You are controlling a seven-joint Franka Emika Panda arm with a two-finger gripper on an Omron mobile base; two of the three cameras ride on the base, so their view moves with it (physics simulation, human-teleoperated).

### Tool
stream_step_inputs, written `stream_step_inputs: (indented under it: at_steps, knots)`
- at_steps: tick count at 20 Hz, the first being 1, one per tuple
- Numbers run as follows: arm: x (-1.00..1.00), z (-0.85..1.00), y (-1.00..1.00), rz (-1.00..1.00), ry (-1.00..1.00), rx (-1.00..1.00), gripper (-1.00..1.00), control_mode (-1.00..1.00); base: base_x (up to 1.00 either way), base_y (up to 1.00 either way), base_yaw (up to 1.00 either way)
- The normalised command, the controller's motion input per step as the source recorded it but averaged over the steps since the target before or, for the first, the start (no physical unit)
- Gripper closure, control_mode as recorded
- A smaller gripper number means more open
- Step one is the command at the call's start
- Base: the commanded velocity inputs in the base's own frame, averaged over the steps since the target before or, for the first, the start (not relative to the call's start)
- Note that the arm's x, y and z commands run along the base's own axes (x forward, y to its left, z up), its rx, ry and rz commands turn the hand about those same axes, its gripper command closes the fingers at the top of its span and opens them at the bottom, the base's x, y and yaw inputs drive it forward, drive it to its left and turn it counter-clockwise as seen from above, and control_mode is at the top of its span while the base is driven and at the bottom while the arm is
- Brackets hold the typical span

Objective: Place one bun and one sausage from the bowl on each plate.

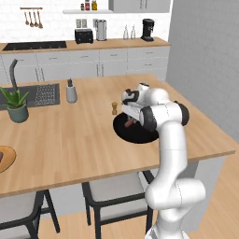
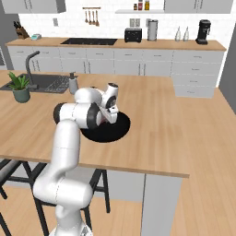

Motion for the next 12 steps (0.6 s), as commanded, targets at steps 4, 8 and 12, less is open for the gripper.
stream_step_inputs:
  at_steps: [4, 8, 12]
  knots:
    - [-0.58, 0.45, 0.0, 0.0, 0.0, -0.1, 1.0, -1.0, 0.0, 0.0, 0.0]
    - [-1.0, 0.8, 0.0, 0.08, -0.14, -0.17, 1.0, -1.0, 0.0, 0.0, 0.0]
    - [-1.0, 0.75, 0.04, 0.3, -0.24, -0.19, 1.0, -1.0, 0.0, 0.0, 0.0]
